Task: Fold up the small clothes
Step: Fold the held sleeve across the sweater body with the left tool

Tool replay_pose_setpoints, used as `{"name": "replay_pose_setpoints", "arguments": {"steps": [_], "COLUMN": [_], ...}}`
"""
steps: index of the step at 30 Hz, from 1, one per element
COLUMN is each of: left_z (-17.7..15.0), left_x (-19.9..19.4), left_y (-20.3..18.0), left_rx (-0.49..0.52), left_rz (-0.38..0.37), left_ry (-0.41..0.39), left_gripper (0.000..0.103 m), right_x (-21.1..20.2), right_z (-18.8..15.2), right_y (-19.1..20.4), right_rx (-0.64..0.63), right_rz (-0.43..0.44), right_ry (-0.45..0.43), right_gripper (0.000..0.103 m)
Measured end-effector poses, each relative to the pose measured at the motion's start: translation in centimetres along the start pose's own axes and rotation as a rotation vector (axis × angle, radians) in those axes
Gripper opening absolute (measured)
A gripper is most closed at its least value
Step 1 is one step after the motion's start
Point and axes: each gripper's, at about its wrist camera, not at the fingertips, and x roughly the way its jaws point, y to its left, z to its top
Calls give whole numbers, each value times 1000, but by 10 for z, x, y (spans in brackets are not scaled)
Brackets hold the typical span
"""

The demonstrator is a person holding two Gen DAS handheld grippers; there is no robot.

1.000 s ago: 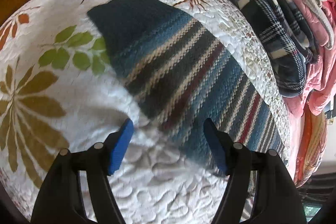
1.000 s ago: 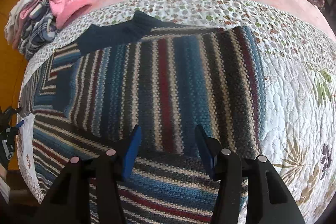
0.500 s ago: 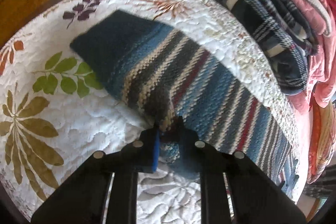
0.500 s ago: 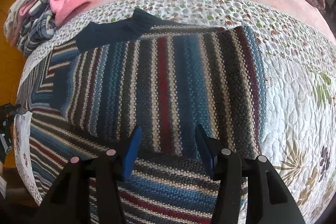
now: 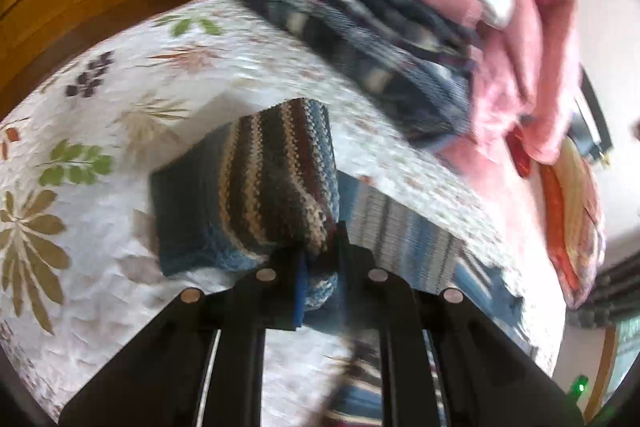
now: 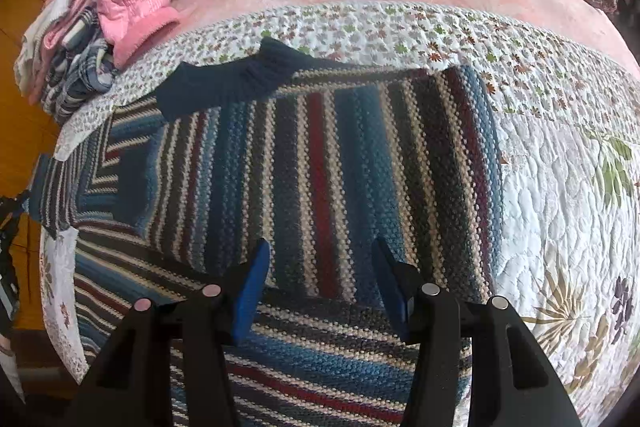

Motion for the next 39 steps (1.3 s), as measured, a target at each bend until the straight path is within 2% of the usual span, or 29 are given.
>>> {"name": "replay_pose_setpoints", "arguments": {"steps": [10, 16, 19, 24, 28, 31, 33, 35, 37, 39], "left_z": [-65, -114, -136, -161, -165, -164, -166, -165, -156, -143], "left_x": [21, 54, 71, 101, 111, 97, 83, 61, 33, 11], "left_y": [-116, -157, -174, -182, -166, -157, -155, -151, -147, -144], "left_rx": [130, 110, 140, 185, 141, 110, 128, 135, 171, 216], "left_rz": [-148, -233, -229, -163, -136, -142, -129, -148, -154, -128], "left_ry": [39, 88, 103, 167, 220, 282, 345, 384, 370, 311], "left_gripper": [11, 11, 11, 13, 14, 18, 20, 23, 27, 33], "right_x": [-10, -13, -13, -12, -10, -9, -9, -9, -10, -10], "right_z": [1, 1, 2, 2, 2, 2, 1, 1, 0, -2], "right_y": [1, 2, 1, -2, 0, 2, 4, 7, 11, 17], "right_rx": [10, 13, 14, 31, 21, 11, 5, -5, -15, -34], "right_rz": [33, 54, 57, 67, 63, 63, 64, 63, 64, 68], "right_ry": [-18, -20, -20, -15, -3, 2, 3, 5, 7, 10], "right_gripper": [54, 54, 54, 54, 54, 54, 54, 55, 55, 55]}}
